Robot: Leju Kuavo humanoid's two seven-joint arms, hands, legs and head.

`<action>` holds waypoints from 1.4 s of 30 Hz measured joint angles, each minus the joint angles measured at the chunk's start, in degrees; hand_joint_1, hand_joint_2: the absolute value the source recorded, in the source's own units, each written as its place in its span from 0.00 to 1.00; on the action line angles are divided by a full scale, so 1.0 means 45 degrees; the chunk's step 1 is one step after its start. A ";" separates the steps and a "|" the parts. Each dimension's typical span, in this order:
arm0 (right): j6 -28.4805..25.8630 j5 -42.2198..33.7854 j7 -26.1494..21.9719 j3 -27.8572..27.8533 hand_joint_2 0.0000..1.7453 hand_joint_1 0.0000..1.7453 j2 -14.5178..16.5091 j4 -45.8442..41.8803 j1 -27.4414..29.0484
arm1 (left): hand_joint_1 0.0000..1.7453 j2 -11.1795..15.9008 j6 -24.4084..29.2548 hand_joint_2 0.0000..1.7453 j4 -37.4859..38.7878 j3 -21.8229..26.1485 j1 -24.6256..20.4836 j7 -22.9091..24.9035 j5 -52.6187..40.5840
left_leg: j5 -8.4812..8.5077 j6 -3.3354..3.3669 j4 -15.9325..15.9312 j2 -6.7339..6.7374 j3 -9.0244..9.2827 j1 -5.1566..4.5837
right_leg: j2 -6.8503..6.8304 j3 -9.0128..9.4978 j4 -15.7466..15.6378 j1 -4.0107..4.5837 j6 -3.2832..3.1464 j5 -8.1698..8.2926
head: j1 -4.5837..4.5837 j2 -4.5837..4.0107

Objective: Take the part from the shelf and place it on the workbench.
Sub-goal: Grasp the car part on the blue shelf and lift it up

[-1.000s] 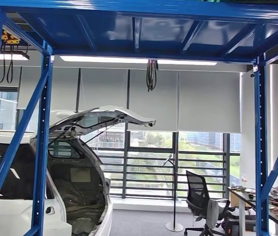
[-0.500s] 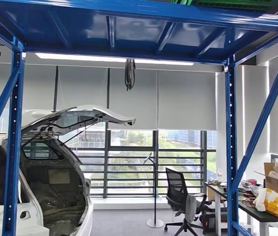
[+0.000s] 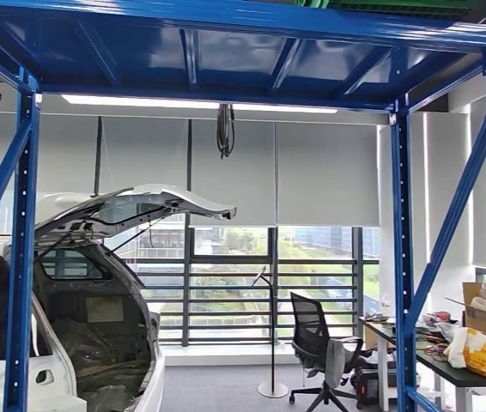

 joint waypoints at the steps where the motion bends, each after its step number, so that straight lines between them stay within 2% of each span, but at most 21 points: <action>1: -0.0427 0.0843 0.0294 -0.0005 0.00 0.00 0.0061 0.0000 0.0088 | 0.00 -0.0012 0.0025 0.00 0.0000 0.0029 0.0002 -0.0006 0.0036 | 0.0000 0.0000 0.0000 0.0000 -0.0001 -0.0007 | -0.0001 0.0002 0.0000 -0.0003 0.0001 0.0001 | 0.0000 0.0000; 5: -0.1340 0.2758 0.1145 0.0056 0.00 0.00 0.0313 0.0000 0.0353 | 0.00 -0.0038 0.0092 0.00 0.0000 0.0136 0.0004 -0.0028 0.0076 | 0.0000 0.0001 0.0001 -0.0003 -0.0001 -0.0048 | -0.0009 0.0004 0.0000 -0.0035 0.0004 0.0003 | 0.0000 0.0000; 12: -0.1629 0.3281 0.1436 0.0158 0.00 0.00 0.0536 0.0000 0.0498 | 0.00 -0.0085 0.0102 0.00 0.0000 0.0193 0.0004 -0.0030 0.0079 | -0.0002 0.0005 0.0004 -0.0007 0.0000 -0.0092 | -0.0015 0.0006 -0.0001 -0.0080 0.0015 0.0010 | 0.0000 0.0000; 15: -0.1859 0.3904 0.1760 0.0192 0.00 0.00 0.0605 0.0004 0.0506 | 0.00 -0.0086 0.0115 0.00 0.0000 0.0239 0.0001 -0.0028 0.0086 | -0.0001 0.0118 -0.0003 -0.0022 -0.0007 -0.0141 | -0.0051 0.0031 -0.0076 -0.0135 0.0115 0.0070 | 0.0000 0.0000; 17: -0.1982 0.4270 0.1964 0.0211 0.00 0.00 0.0649 -0.0001 0.0511 | 0.00 -0.0123 0.0135 0.00 0.0000 0.0268 -0.0002 -0.0028 0.0087 | 0.0121 0.0230 -0.0252 -0.0022 0.0123 -0.0057 | -0.0021 0.0045 -0.0027 -0.0141 0.0194 -0.0020 | 0.0004 0.0000; 19: -0.2038 0.4404 0.2068 0.0239 0.00 0.00 0.0663 0.0002 0.0513 | 0.00 -0.0160 0.0141 0.00 0.0000 0.0279 -0.0011 -0.0029 0.0084 | 0.0237 0.0274 -0.0482 -0.0021 0.0266 0.0067 | 0.0112 -0.0318 0.0839 -0.0179 0.0295 -0.0562 | 0.0003 0.0000; 21: -0.2055 0.4453 0.2129 0.0273 0.00 0.00 0.0668 0.0036 0.0536 | 0.00 -0.0168 0.0141 0.00 0.0000 0.0287 -0.0011 -0.0029 0.0084 | 0.0232 0.0265 -0.0505 -0.0039 0.0293 0.0098 | 0.0196 -0.1161 0.2556 -0.0309 0.0450 -0.1306 | 0.0000 0.0000; 22: -0.2054 0.4466 0.2156 0.0290 0.00 0.00 0.0669 0.0066 0.0553 | 0.00 -0.0171 0.0141 0.00 0.0000 0.0290 -0.0005 -0.0028 0.0084 | 0.0213 0.0237 -0.0501 -0.0050 0.0309 0.0111 | 0.0201 -0.1509 0.3208 -0.0392 0.0530 -0.1470 | 0.0000 0.0000; 23: -0.2053 0.4478 0.2183 0.0311 0.00 0.00 0.0669 0.0095 0.0561 | 0.00 -0.0174 0.0141 0.00 0.0000 0.0295 0.0000 -0.0027 0.0084 | 0.0180 0.0188 -0.0493 -0.0061 0.0336 0.0138 | 0.0199 -0.1661 0.3440 -0.0471 0.0621 -0.1392 | 0.0000 0.0000; 24: -0.2052 0.4487 0.2213 0.0330 0.00 0.00 0.0669 0.0120 0.0560 | 0.00 -0.0175 0.0140 0.00 0.0000 0.0300 0.0002 -0.0025 0.0084 | 0.0139 0.0124 -0.0478 -0.0072 0.0376 0.0177 | 0.0193 -0.1583 0.3201 -0.0543 0.0708 -0.1099 | 0.0000 0.0000; 26: -0.2048 0.4513 0.2262 0.0372 0.00 0.00 0.0669 0.0149 0.0548 | 0.00 -0.0176 0.0136 0.00 0.0000 0.0310 0.0001 -0.0023 0.0084 | -0.0016 -0.0095 -0.0410 -0.0100 0.0507 0.0291 | 0.0134 -0.0811 0.1583 -0.0675 0.0905 -0.0199 | 0.0001 0.0000; 27: -0.2046 0.4525 0.2276 0.0395 0.00 0.00 0.0670 0.0165 0.0530 | 0.00 -0.0171 0.0134 0.00 0.0000 0.0318 -0.0009 -0.0019 0.0084 | -0.0109 -0.0227 -0.0339 -0.0113 0.0547 0.0315 | 0.0108 -0.0449 0.0820 -0.0689 0.0938 0.0059 | 0.0000 0.0000; 29: -0.2038 0.4541 0.2302 0.0427 0.00 0.00 0.0674 0.0198 0.0518 | 0.00 -0.0164 0.0128 0.00 0.0000 0.0334 -0.0023 -0.0010 0.0084 | -0.0234 -0.0449 -0.0254 -0.0125 0.0559 0.0311 | 0.0084 -0.0128 0.0135 -0.0653 0.0764 0.0098 | 0.0011 0.0000; 31: -0.2032 0.4559 0.2320 0.0444 0.00 0.00 0.0678 0.0214 0.0525 | 0.00 -0.0182 0.0117 0.00 0.0000 0.0340 -0.0027 0.0001 0.0084 | -0.0287 -0.0564 -0.0262 -0.0106 0.0571 0.0333 | 0.0146 -0.0160 0.0159 -0.0587 0.0440 -0.0017 | 0.0022 0.0000; 33: -0.2033 0.4589 0.2320 0.0466 0.00 0.00 0.0681 0.0198 0.0504 | 0.00 -0.0219 0.0099 0.00 0.0000 0.0341 -0.0047 0.0005 0.0079 | -0.0536 -0.0627 0.0030 -0.0254 0.0482 0.0412 | 0.0207 -0.0095 0.0158 -0.0550 0.0236 -0.0101 | 0.0022 0.0000; 34: -0.2033 0.4604 0.2321 0.0480 0.00 0.00 0.0686 0.0189 0.0482 | 0.00 -0.0232 0.0091 0.00 0.0001 0.0342 -0.0057 0.0005 0.0076 | -0.0807 -0.0632 0.0545 -0.0376 0.0234 0.0429 | 0.0224 -0.0035 0.0149 -0.0533 0.0143 -0.0143 | 0.0022 0.0000; 36: -0.2031 0.4651 0.2326 0.0512 0.00 0.00 0.0699 0.0185 0.0455 | 0.00 -0.0244 0.0084 0.00 0.0002 0.0347 -0.0033 0.0007 0.0074 | -0.1470 -0.0561 0.2350 -0.0581 -0.0765 0.0390 | 0.0248 0.0083 0.0146 -0.0453 -0.0009 -0.0257 | 0.0019 0.0000; 37: -0.2027 0.4674 0.2338 0.0531 0.00 0.00 0.0708 0.0188 0.0458 | 0.00 -0.0246 0.0085 0.00 0.0004 0.0350 0.0001 0.0010 0.0074 | -0.1672 -0.0515 0.3230 -0.0623 -0.1318 0.0356 | 0.0282 0.0157 0.0146 -0.0401 -0.0064 -0.0325 | 0.0019 0.0000; 38: -0.2025 0.4695 0.2351 0.0550 0.00 0.00 0.0713 0.0191 0.0462 | 0.00 -0.0246 0.0089 0.00 0.0002 0.0352 0.0042 0.0011 0.0074 | -0.1660 -0.0458 0.3772 -0.0651 -0.1734 0.0319 | 0.0335 0.0252 0.0146 -0.0354 -0.0100 -0.0403 | 0.0019 0.0000; 39: -0.2022 0.4705 0.2366 0.0569 0.00 0.00 0.0718 0.0193 0.0465 | 0.00 -0.0246 0.0092 0.00 0.0004 0.0353 0.0076 0.0012 0.0074 | -0.1373 -0.0386 0.3809 -0.0675 -0.1922 0.0277 | 0.0398 0.0376 0.0146 -0.0318 -0.0114 -0.0496 | 0.0021 0.0000; 42: -0.2021 0.4711 0.2388 0.0605 0.00 0.00 0.0731 0.0197 0.0448 | 0.00 -0.0246 0.0097 0.00 0.0005 0.0356 0.0113 0.0013 0.0074 | 0.0298 -0.0133 0.1842 -0.0793 -0.1431 0.0126 | 0.0551 0.0844 0.0147 -0.0265 -0.0041 -0.0859 | 0.0019 0.0000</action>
